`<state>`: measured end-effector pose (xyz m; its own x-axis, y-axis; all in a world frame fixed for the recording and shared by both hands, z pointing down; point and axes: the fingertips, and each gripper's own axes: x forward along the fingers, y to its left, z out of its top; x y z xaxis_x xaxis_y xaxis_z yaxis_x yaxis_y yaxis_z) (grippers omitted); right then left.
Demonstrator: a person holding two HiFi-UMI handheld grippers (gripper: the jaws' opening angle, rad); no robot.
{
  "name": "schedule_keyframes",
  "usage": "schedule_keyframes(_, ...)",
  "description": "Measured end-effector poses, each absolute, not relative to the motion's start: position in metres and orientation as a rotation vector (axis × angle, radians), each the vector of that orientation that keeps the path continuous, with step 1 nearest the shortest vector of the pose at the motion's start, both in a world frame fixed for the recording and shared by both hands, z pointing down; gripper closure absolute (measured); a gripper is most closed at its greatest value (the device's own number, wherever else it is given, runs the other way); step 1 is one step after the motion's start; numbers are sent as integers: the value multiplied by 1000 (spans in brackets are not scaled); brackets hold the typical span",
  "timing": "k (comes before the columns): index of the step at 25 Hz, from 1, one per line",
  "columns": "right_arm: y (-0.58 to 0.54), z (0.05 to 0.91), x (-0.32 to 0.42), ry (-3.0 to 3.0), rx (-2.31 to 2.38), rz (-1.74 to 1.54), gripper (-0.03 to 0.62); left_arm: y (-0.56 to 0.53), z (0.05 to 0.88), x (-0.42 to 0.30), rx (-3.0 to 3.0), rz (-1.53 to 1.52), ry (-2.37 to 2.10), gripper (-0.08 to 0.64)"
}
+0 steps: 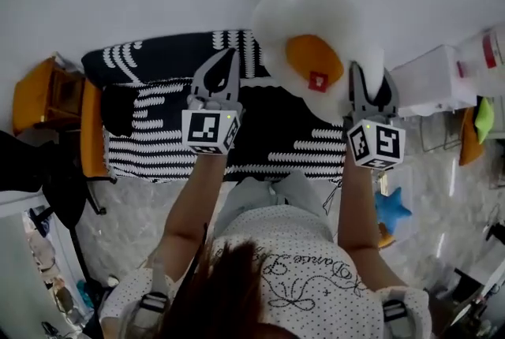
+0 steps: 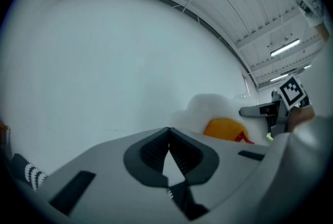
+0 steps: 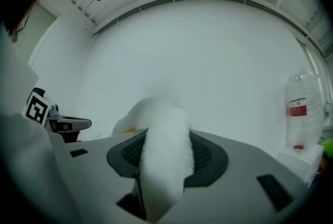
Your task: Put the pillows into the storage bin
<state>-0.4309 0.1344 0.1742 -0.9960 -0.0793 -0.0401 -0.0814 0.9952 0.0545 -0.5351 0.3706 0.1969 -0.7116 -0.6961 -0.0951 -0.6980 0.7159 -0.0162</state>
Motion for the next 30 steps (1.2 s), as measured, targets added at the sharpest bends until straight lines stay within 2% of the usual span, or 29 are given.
schedule_keyframes(11, 76, 161, -308, 3028, -452, 80, 408, 283, 180, -461, -1440, 32, 2656, 557)
schedule_keyframes(19, 20, 157, -140, 2951, -741, 86, 408, 184, 180, -339, -1685, 56, 2514, 557)
schedule_keyframes(30, -41, 156, 107, 2834, -1159, 114, 408, 52, 180, -125, -2100, 154, 2214, 557)
